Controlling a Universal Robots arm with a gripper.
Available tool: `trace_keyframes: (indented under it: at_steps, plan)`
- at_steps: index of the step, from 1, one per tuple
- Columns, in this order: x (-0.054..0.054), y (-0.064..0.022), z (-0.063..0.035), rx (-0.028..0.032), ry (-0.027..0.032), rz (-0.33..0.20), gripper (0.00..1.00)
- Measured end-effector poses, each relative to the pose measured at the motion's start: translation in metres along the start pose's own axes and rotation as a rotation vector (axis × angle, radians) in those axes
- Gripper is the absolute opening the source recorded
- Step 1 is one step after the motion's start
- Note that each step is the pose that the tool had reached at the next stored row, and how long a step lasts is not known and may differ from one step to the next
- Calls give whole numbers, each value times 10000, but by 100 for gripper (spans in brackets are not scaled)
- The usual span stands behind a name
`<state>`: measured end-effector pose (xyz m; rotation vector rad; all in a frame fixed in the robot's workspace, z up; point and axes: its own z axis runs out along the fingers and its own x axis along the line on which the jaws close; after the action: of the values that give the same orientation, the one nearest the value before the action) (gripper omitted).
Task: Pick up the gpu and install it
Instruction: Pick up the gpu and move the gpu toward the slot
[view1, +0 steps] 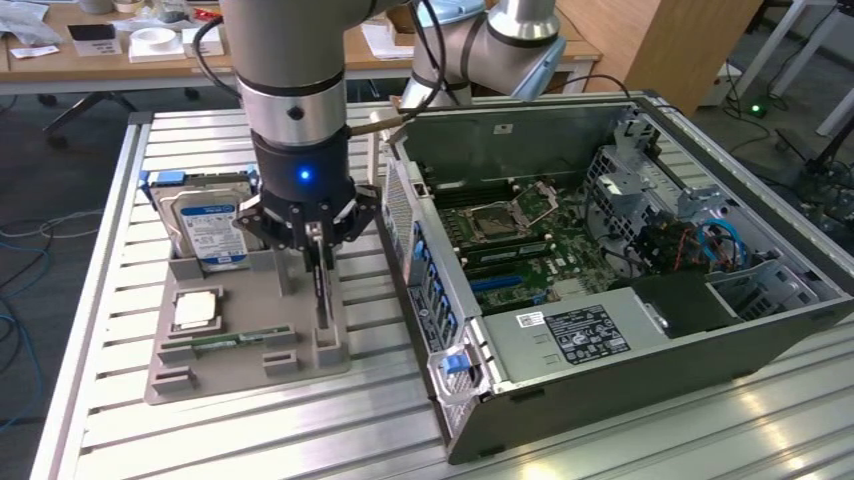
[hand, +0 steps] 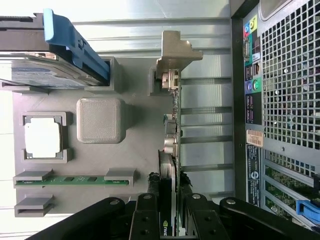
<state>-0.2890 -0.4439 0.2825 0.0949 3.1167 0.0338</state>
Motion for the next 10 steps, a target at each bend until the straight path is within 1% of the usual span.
trace_keyframes:
  at_steps: [5, 10]
  plan:
    - [-3, 3, -135, 0, -1, 0, 26]
    - [-7, 8, -300, 1, 0, 1, 26]
